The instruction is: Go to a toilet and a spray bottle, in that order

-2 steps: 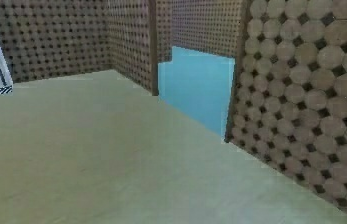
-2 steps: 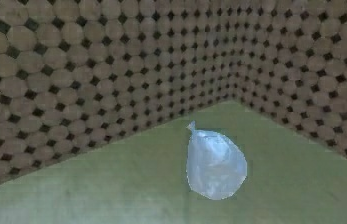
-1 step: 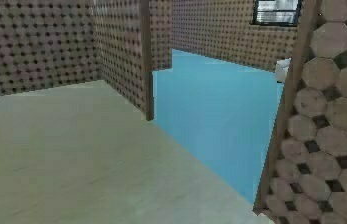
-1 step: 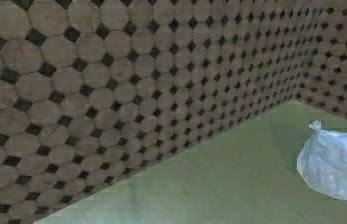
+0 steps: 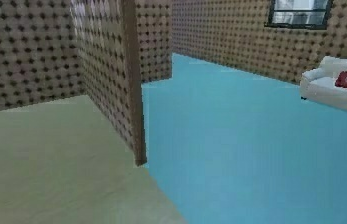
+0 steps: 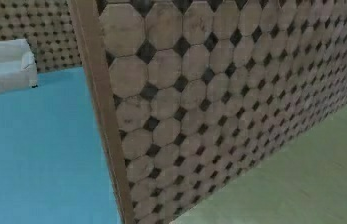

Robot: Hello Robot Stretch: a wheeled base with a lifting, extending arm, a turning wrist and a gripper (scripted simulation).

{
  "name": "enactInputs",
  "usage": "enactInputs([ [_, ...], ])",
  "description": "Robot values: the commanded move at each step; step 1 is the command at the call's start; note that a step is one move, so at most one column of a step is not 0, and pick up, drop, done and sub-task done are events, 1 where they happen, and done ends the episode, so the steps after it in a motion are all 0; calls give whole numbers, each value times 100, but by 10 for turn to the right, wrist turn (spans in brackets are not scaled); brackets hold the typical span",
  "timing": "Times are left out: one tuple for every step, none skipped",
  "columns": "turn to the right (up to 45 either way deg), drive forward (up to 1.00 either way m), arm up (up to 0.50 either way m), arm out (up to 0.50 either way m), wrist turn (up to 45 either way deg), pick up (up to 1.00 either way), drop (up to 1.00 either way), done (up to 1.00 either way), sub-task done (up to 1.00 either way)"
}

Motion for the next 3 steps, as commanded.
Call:
enactInputs([
  [90, 0, 0, 0, 0, 0, 0, 0, 0],
  [30, 0, 0, 0, 0, 0, 0, 0, 0],
  [0, 45, 0, 0, 0, 0, 0, 0, 0],
])
